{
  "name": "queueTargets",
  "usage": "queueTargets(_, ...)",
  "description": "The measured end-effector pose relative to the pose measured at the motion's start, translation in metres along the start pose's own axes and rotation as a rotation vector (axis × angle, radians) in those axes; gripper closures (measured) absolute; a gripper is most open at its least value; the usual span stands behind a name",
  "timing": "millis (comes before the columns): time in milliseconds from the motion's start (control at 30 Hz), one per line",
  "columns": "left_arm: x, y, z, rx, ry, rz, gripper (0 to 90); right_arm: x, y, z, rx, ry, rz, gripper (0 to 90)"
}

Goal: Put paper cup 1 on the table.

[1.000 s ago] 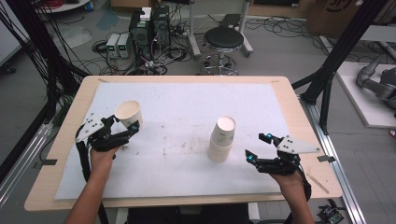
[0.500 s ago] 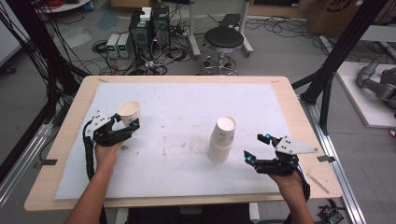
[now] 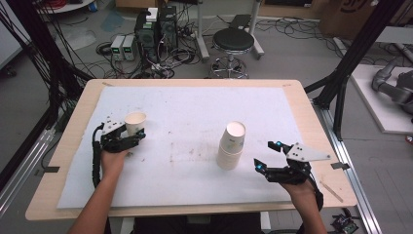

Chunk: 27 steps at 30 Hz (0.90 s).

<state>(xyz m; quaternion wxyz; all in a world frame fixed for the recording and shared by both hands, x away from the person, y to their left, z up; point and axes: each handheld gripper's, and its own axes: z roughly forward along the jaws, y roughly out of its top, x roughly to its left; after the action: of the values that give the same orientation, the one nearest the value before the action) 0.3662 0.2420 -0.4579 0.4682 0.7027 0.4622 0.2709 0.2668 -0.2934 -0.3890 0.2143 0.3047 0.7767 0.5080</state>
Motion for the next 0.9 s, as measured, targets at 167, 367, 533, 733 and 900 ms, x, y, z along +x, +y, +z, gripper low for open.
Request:
queueTargets(167,-0.002,-0.001,-0.004,0.047,0.008,0.002,33.1,0.000,0.000,-0.001,0.003,0.001,0.003,20.4)
queueTargets(367,-0.002,-0.007,-0.012,0.075,0.005,0.008,32.9,0.001,0.000,-0.001,0.000,-0.001,0.004,20.4)
queueTargets(533,-0.003,-0.007,-0.013,0.084,0.000,0.010,30.6,0.001,0.001,-0.001,-0.004,0.003,0.005,20.4)
queueTargets(733,0.002,-0.012,-0.027,0.039,-0.034,-0.079,20.8,-0.001,0.001,-0.001,0.001,0.003,0.009,20.4)
queueTargets(900,0.004,-0.014,-0.042,0.004,-0.014,-0.110,18.9,-0.001,0.000,-0.003,0.004,-0.006,0.008,20.4)
